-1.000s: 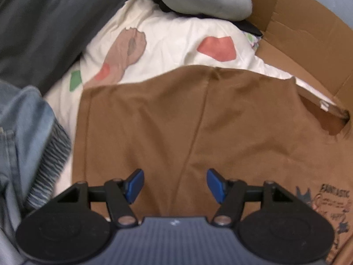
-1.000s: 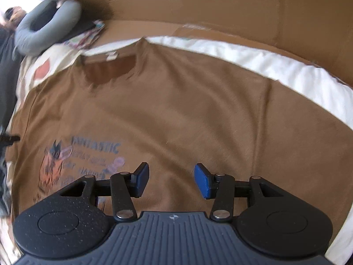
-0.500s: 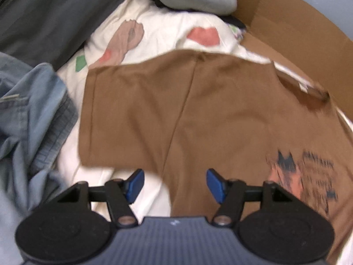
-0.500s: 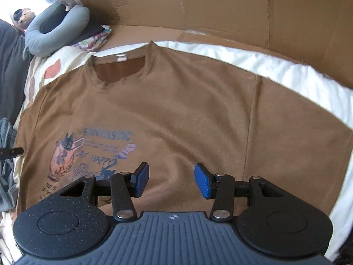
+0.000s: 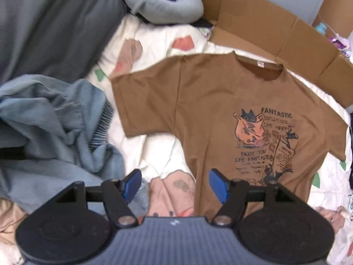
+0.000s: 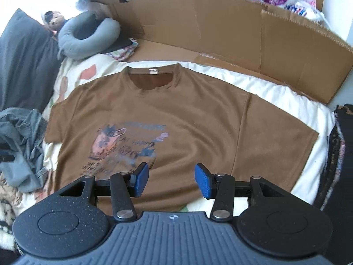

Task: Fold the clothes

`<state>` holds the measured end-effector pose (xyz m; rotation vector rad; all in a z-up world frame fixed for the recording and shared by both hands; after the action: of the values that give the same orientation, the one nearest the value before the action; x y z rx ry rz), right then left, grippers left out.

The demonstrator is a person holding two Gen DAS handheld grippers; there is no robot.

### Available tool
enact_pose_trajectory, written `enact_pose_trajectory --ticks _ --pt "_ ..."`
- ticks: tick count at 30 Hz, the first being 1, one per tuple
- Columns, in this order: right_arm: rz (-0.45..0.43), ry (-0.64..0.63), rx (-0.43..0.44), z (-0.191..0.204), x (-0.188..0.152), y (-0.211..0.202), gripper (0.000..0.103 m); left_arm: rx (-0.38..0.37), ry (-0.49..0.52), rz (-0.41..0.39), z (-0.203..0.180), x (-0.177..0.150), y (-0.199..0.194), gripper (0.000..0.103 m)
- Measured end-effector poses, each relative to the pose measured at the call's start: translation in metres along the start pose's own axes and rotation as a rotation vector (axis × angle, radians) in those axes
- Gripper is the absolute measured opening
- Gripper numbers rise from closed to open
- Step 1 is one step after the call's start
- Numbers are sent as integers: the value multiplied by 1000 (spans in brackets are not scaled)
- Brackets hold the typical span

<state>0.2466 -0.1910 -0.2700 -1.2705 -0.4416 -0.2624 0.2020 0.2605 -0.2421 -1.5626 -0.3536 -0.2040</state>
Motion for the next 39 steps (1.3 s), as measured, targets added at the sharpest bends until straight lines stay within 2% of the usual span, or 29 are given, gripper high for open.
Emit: enact_pose_trajectory --ticks 4,8,10,11,18,24,26,30,34,39 --pt "-8 -51 -56 6 -6 -32 55 -26 -32 -22 2 -6 -28 70" --pt "-13 -92 -66 12 -13 -64 56 -33 -49 -44 -1 -12 -54 71" --pt "-19 -100 -81 13 -16 -79 62 -43 -69 -52 -3 -15 -65 74" --pt "-23 -97 -80 13 -17 -86 66 -49 -77 -57 -5 -17 -70 74" --pt "-53 -15 -37 10 -28 -128 67 -63 -61 -117 -23 -33 -94 74" --pt "-62 -35 -24 12 -42 -133 68 -58 -79 -150 -26 -51 -106 74" --pt "-66 -22 0 13 -47 -132 68 -30 -86 -152 -23 -57 -109 74" --pt "-77 -5 47 17 -56 -128 67 -25 -134 -153 -16 -73 -117 74" --pt "-87 18 84 20 -67 -123 68 17 -132 -140 -9 -92 -119 74" --pt "-84 43 167 26 -90 -106 67 24 -129 -142 -3 -111 -109 74"
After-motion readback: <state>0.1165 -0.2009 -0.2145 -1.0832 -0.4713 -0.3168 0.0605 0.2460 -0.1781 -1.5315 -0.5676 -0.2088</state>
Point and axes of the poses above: each gripper's, at about its wrist camera, not at the fingertips, and y roughly the way its jaws point, z to its left, x to its top, the point moved 9 cm from there along y, roughly the way its jaws point, and after that the axes turned 2 degrees about -x, right-handed, at the moved point
